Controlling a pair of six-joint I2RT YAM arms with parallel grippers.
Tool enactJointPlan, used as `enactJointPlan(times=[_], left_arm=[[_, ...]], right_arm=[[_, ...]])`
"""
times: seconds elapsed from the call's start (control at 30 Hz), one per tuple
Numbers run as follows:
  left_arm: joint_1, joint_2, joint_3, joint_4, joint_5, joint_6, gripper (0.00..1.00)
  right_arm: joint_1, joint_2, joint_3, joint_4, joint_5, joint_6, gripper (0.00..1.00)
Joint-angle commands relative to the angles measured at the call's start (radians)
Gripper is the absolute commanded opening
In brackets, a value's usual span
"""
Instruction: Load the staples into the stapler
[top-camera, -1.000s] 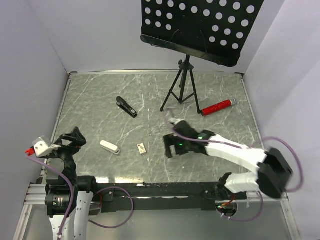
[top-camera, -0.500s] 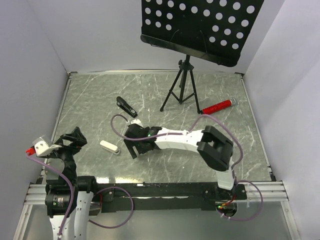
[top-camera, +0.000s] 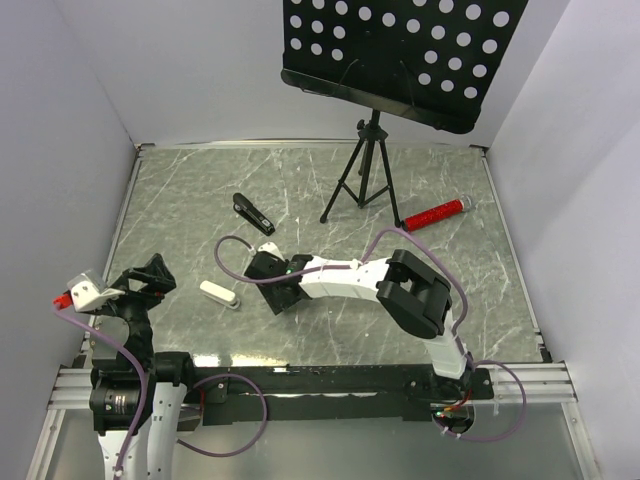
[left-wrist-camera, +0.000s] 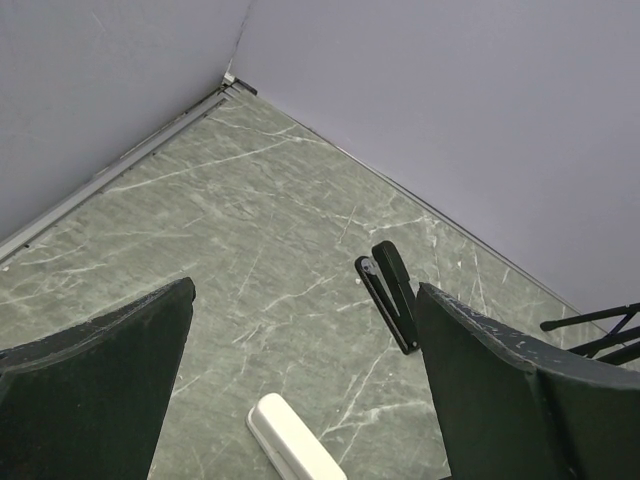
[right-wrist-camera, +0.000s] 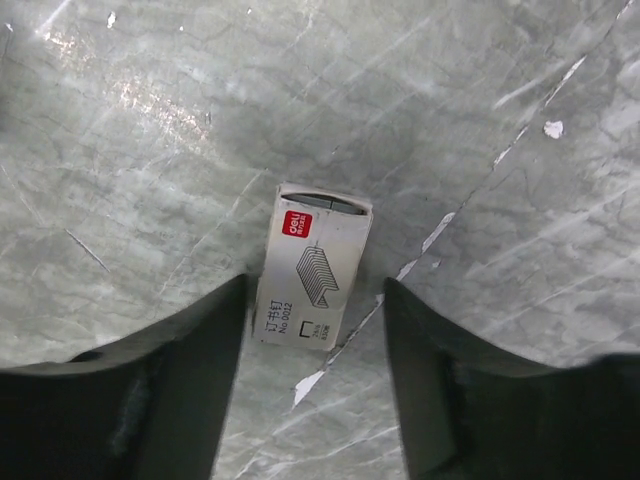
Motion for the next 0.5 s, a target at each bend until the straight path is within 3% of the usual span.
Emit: enactJointPlan(times=[0.0, 0.07, 0.47], left_arm=[[-0.004, -0.019, 0.005, 0.029, 0.023, -0.001, 0.97], [-0.004, -0.016, 0.005, 0.029, 0.027, 0.001, 0.97], [-0.004, 0.016, -0.001, 0.075, 0.145, 0.05, 0.97]], right_arm=[[0.007, -0.015, -0.034, -0.008, 0.041, -0.065, 0.55], [0.008, -0.031, -0.061, 0.006, 0.043, -0.087, 0.49], [0.004, -0.235, -0.359, 0.108, 0.017, -0.36, 0.48]])
